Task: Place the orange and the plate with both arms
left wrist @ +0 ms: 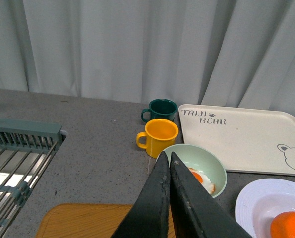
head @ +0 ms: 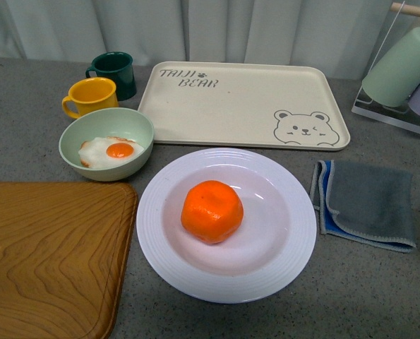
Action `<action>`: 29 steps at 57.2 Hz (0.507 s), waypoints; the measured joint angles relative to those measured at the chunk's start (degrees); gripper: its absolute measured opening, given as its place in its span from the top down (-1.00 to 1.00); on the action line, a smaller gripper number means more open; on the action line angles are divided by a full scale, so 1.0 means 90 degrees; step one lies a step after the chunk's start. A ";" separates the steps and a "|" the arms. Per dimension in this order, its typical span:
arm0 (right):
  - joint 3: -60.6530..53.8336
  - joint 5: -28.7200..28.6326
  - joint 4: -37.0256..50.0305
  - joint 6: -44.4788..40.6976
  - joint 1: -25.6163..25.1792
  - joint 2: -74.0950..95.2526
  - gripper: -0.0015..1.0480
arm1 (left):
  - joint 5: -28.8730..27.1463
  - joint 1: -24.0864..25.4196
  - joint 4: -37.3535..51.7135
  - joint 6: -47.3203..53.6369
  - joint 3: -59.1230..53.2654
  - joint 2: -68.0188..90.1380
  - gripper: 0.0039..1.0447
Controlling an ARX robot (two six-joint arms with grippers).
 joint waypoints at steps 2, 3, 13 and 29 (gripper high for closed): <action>0.0000 -0.0002 0.0000 0.0000 0.0000 0.0000 -0.82 | 0.0022 0.0005 -0.0136 0.0000 -0.0002 -0.0136 0.93; 0.0000 -0.0005 0.0000 0.0000 0.0000 0.0000 -0.82 | 0.0024 0.0007 -0.0214 0.0000 -0.0002 -0.0226 0.93; 0.0000 -0.0005 0.0000 0.0000 0.0000 0.0000 -0.82 | 0.0029 0.0017 -0.0821 0.0000 -0.0005 -0.0877 0.93; 0.0000 -0.0005 0.0000 0.0000 0.0000 0.0000 -0.82 | 0.0032 0.0017 -0.1671 0.0000 -0.0005 -0.1770 0.93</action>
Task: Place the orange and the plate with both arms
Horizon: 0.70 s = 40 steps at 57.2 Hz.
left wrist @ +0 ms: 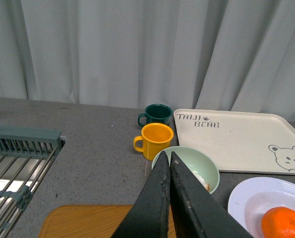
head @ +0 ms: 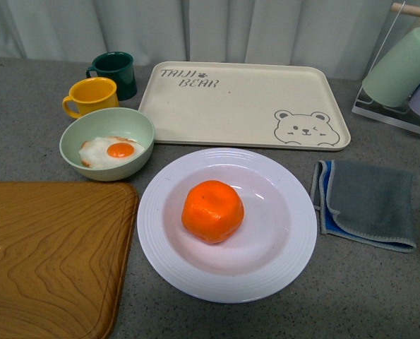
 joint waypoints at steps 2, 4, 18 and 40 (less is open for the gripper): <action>0.0000 0.0000 0.0000 0.0000 0.0000 0.0000 -0.82 | 0.0000 0.0000 -0.0104 0.0000 0.0000 -0.0109 0.93; 0.0000 0.0000 0.0000 0.0000 0.0000 0.0000 -0.82 | 0.0000 0.0000 -0.0206 0.0000 0.0000 -0.0211 0.93; 0.0000 0.0000 0.0000 0.0000 0.0000 0.0000 -0.82 | 0.0000 0.0000 -0.0721 0.0000 0.0000 -0.0733 0.93; 0.0000 0.0002 0.0000 0.0000 0.0000 0.0000 -0.82 | 0.0012 0.0000 -0.2229 0.0002 0.0000 -0.2144 0.93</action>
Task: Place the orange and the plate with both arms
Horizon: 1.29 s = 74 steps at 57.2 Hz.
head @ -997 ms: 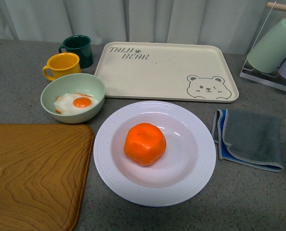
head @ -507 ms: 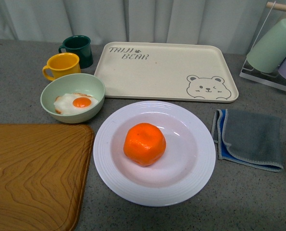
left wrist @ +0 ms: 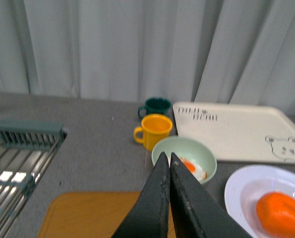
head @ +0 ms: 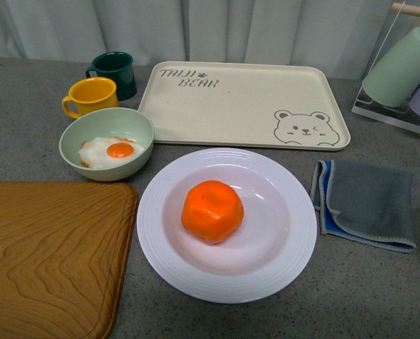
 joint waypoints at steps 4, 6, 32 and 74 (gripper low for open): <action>0.0000 -0.0002 0.0000 0.0000 0.0000 0.0000 -0.82 | -0.0002 0.0000 -0.0027 0.0000 0.0000 -0.0083 0.93; 0.0000 -0.0002 0.0000 0.0000 0.0000 0.0000 -0.82 | 0.0000 0.0000 -0.0034 -0.0002 0.0000 -0.0083 0.93; 0.0355 -0.0406 -0.0833 -0.0435 -0.0007 0.0464 -0.82 | -0.0002 0.0000 -0.0036 -0.0002 0.0000 -0.0092 -0.63; 0.4065 -0.1190 0.0214 0.1600 0.1826 1.0535 -0.82 | 0.0002 0.0000 -0.0036 0.0015 0.0000 -0.0095 -0.88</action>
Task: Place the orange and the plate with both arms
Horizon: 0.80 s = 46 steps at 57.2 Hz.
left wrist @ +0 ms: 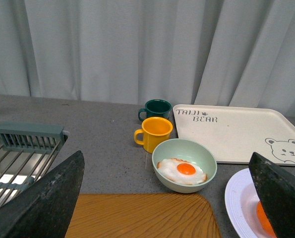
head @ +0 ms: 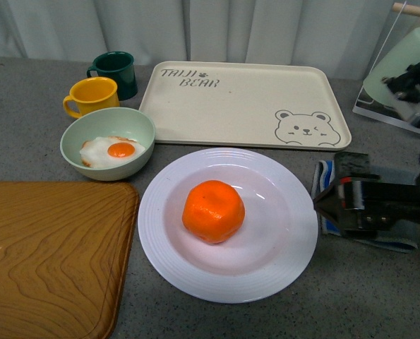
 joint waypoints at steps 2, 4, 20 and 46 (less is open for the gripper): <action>0.0129 -0.0032 -0.0109 0.0073 0.0022 0.0182 -0.82 | 0.0000 0.0000 0.0000 0.0000 0.0000 0.0000 -0.88; 0.0255 -0.0010 -0.0219 0.0160 0.0049 0.0352 -0.82 | 0.0000 0.0000 0.0000 0.0000 0.0000 0.0000 -0.88; 0.1061 0.0112 -0.0685 0.1180 0.0236 0.1336 -0.82 | 0.0000 0.0000 0.0000 0.0000 0.0000 0.0000 -0.88; 0.2067 0.0185 -0.1202 0.2363 0.0559 0.2494 -0.82 | 0.0000 0.0000 0.0000 0.0000 0.0000 0.0000 -0.88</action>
